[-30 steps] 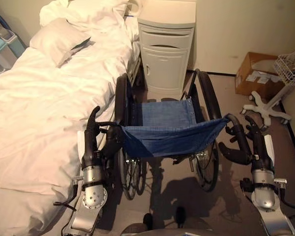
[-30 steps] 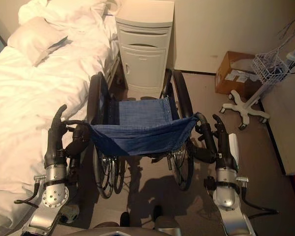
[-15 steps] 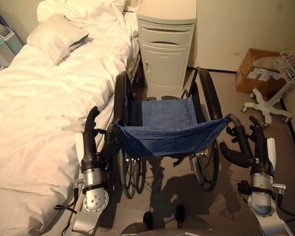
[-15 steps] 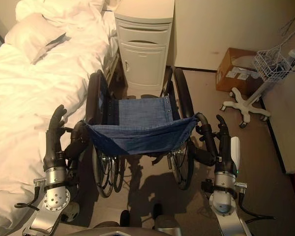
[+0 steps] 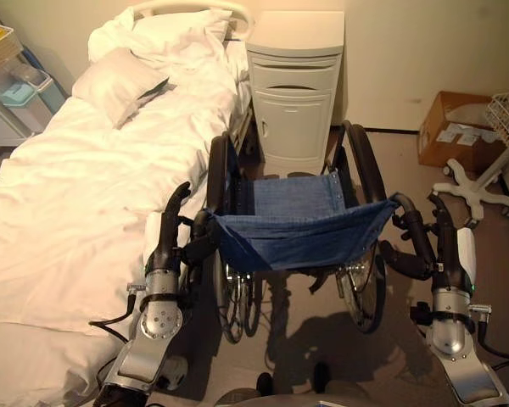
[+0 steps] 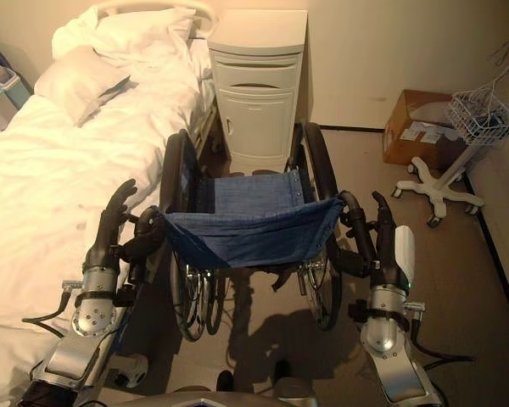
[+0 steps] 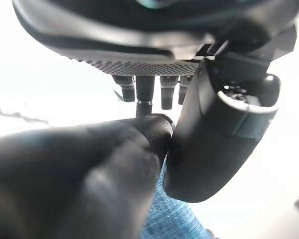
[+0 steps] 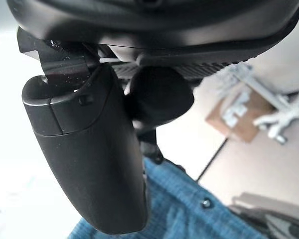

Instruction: Push the wheelchair next to the bed

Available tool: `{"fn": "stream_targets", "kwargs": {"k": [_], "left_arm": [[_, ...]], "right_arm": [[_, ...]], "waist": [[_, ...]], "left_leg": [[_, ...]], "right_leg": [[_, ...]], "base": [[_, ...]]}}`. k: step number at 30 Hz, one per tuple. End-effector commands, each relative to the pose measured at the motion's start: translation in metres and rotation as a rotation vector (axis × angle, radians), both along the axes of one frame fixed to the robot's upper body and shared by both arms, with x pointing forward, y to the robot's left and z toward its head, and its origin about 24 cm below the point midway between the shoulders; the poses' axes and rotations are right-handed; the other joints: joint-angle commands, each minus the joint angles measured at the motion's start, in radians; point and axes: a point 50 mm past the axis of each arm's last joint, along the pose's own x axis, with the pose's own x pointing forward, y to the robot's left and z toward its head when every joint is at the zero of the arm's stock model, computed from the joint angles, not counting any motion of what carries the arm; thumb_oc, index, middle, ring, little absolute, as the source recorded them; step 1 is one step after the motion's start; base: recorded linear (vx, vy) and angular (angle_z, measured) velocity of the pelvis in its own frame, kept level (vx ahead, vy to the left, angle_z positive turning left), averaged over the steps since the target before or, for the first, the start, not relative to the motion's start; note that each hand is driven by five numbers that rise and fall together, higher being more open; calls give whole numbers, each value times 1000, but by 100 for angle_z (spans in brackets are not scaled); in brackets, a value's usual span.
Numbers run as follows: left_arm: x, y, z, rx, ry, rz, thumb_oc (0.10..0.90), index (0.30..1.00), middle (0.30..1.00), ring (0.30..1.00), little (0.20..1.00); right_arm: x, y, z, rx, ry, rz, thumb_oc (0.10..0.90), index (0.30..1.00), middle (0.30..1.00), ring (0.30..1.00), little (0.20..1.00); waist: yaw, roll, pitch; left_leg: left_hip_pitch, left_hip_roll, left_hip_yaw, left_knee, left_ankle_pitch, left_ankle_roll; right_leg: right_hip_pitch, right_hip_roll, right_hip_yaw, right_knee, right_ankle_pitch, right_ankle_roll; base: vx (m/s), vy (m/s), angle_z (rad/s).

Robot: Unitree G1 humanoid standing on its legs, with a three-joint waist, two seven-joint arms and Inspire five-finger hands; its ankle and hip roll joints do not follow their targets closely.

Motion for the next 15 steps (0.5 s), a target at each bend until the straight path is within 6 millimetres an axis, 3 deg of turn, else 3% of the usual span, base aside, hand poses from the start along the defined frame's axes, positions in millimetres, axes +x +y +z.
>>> {"fn": "stream_targets", "kwargs": {"k": [1, 4, 5, 6, 11, 13, 15], "left_arm": [[-6, 72, -4, 469, 213, 148, 800, 900, 900, 900, 900], [-5, 81, 5, 417, 157, 196, 800, 900, 900, 900, 900], [-3, 78, 4, 105, 178, 159, 800, 900, 900, 900, 900], [-7, 64, -14, -239, 276, 60, 800, 900, 900, 900, 900], [-11, 18, -34, -1236, 189, -123, 800, 900, 900, 900, 900], [-7, 15, -34, -1395, 121, -121, 800, 900, 900, 900, 900], [-5, 22, -27, -1447, 63, -116, 800, 900, 900, 900, 900]], "right_arm": [[22, -19, 43, -311, -137, 3, 800, 900, 900, 900, 900], [24, -24, 42, -382, -75, 6, 800, 900, 900, 900, 900], [26, -24, 40, -273, -24, 63, 800, 900, 900, 900, 900], [23, -23, 37, -187, -34, 69, 800, 900, 900, 900, 900], [19, -21, 42, -313, -131, 9, 800, 900, 900, 900, 900], [22, -20, 40, -320, -121, 11, 800, 900, 900, 900, 900], [23, -23, 43, -319, -117, 10, 800, 900, 900, 900, 900]], "waist": [[6, -28, -23], [4, -31, -25], [8, -34, -21], [11, -34, -21], [15, -27, -26], [11, -24, -26], [9, -23, -26]], "left_leg": [[-17, -26, 59, 43, -61, 11], [-16, -29, 59, 37, -59, 12], [-19, -28, 59, 41, -52, 13], [-14, -26, 54, 43, -58, 12], [-15, -22, 61, 39, -51, 12], [-13, -21, 64, 40, -50, 11], [-10, -21, 63, 38, -49, 10]], "right_leg": [[-23, -5, 16, 116, -78, 21], [-20, -5, 16, 113, -79, 23], [-21, -8, 12, 113, -72, 21], [-15, -7, 14, 113, -79, 22], [-18, -11, 13, 109, -67, 25], [-18, -15, 10, 111, -65, 27], [-13, -19, 6, 109, -67, 28]], "base": [[0, 0, 0], [0, 0, 0], [2, -10, -3], [-12, -15, -3], [1, 4, 2], [8, 16, 4], [0, 0, 0]]}}
